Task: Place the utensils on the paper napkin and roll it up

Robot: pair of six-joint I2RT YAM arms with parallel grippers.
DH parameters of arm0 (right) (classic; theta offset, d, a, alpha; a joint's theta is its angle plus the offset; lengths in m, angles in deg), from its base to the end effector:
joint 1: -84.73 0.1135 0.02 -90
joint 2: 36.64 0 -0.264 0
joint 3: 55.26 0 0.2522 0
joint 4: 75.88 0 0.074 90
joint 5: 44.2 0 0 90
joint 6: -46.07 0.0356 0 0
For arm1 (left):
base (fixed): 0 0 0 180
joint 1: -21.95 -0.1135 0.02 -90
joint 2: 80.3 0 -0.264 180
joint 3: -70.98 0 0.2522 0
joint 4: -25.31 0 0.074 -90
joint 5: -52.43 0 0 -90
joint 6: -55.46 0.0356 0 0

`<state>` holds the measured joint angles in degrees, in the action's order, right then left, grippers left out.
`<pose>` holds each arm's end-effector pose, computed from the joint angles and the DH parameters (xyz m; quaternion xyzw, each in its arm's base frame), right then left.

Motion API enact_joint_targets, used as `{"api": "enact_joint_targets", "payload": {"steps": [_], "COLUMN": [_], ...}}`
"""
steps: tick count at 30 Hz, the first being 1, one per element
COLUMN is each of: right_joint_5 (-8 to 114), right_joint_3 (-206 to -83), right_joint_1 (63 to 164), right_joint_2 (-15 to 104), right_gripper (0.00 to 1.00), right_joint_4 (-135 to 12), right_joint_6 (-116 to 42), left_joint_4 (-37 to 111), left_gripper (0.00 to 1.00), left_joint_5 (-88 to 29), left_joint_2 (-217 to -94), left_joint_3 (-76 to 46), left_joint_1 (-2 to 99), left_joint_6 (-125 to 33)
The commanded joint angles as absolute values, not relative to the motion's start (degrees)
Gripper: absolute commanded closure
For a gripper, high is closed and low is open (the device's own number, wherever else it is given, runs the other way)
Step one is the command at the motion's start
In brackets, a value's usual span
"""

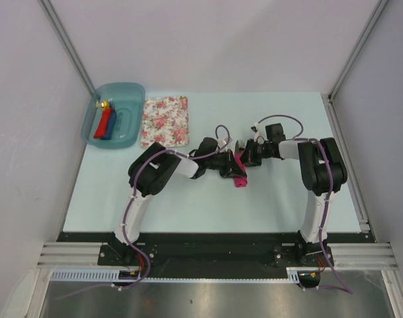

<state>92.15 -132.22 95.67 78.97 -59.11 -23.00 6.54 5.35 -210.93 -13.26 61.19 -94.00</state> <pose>0.3751 0.0987 0.1129 -0.0401 0.8846 0.4363 0.1596 0.3367 -0.3063 0.0849 0.0468 0.8170 -0.5696 0.0765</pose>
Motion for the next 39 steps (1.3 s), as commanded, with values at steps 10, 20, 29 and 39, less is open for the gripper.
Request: {"api": "enact_joint_targets", "payload": {"steps": [10,20,29,39], "right_joint_5": [89.92,87.99,87.90,86.59], "right_joint_3": [-144.69,-143.55,-142.85,-143.37], "right_joint_1": [92.47,93.25,93.87,95.63], "right_joint_2": [73.84,75.85,77.35,78.41], "right_gripper": [0.72,0.45,0.48,0.55], "right_joint_4": [-41.99,-38.92,-37.33,-35.04], "right_joint_6": [-29.52,-33.38,-36.46,-40.50], "left_joint_4": [12.70,14.73,18.76,20.18], "left_gripper": [1.00,0.99,1.00,1.00], "left_joint_5": [5.06,5.85,6.46,6.29], "left_joint_2": [-212.75,-211.26,-210.73,-210.73], "left_joint_3": [-10.81,-11.77,-13.70,-14.67], "left_joint_1": [63.08,63.26,63.69,63.78], "left_joint_6": [-87.19,-82.53,-78.93,-78.31]}}
